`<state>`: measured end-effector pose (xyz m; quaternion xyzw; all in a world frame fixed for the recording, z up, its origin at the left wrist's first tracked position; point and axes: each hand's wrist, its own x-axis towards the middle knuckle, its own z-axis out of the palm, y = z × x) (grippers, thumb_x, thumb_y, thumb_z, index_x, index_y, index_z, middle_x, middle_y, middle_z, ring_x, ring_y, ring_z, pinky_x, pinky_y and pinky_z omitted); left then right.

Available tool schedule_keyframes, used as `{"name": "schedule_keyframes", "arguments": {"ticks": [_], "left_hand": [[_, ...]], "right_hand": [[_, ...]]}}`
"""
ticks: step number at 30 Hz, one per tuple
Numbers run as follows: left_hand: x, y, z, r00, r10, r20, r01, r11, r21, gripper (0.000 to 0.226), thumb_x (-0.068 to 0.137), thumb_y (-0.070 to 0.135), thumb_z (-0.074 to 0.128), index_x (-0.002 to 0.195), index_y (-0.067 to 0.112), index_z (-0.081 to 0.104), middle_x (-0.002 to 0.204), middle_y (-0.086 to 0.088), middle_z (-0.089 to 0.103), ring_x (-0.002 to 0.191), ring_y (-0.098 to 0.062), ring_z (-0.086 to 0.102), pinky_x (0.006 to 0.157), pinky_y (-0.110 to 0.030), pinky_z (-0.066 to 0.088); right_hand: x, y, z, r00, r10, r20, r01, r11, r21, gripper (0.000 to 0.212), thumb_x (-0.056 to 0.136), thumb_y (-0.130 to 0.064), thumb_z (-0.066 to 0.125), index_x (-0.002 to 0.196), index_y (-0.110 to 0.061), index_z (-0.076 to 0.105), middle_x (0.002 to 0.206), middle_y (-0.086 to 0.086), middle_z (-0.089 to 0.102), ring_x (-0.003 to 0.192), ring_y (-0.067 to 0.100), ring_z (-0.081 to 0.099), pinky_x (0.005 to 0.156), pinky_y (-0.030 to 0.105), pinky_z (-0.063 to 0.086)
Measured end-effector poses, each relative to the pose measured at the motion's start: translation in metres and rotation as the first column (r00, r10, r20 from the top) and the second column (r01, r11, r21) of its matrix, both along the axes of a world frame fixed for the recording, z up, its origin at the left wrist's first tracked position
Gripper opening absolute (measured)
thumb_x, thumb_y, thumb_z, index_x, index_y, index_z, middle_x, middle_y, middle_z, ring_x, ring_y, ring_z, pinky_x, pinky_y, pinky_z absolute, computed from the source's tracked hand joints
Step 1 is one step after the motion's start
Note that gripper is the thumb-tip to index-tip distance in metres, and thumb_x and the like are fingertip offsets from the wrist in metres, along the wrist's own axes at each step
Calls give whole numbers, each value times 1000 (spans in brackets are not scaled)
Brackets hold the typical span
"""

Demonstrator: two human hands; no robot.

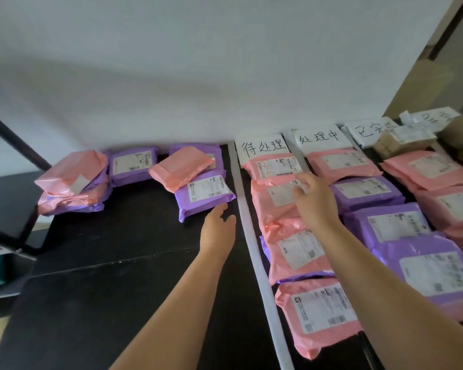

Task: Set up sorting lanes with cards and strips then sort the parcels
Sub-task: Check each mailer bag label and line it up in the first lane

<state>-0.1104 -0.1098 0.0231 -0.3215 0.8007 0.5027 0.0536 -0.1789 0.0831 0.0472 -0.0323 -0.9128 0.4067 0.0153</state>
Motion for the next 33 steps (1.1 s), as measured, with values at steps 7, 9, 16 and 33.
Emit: {"name": "schedule_keyframes", "arguments": {"ticks": [7,9,16,33], "left_hand": [[15,-84,-3,997,72,-24,-74,993,-90,43,99,17,51,141,27,49,137,3,56,76,-5,57,53,-16,37],[14,-103,-9,998,62,-18,-63,993,-97,41,99,16,51,139,24,52,126,6,60,76,-4,54,54,-15,35],[-8,-154,-35,986,-101,135,118,985,-123,55,101,20,52,153,24,33,156,0,39,127,-17,52,73,-16,39],[-40,-159,-73,977,-106,185,110,994,-10,37,101,23,49,137,17,56,119,-5,66,91,-17,63,72,-28,49]], "right_hand": [[10,-93,-5,991,132,7,-132,991,-25,34,101,-20,54,134,-16,57,131,1,62,117,15,58,90,26,40],[8,-116,-17,985,169,43,-171,985,37,39,101,-22,54,139,-16,54,134,3,61,116,17,59,88,23,45],[-24,-167,-65,947,205,246,-253,950,185,45,100,-26,57,143,-17,48,141,6,57,119,24,61,84,27,47],[-51,-180,-96,961,104,255,-167,956,242,40,91,-8,64,130,-14,56,128,6,64,114,22,63,77,25,47]]}}
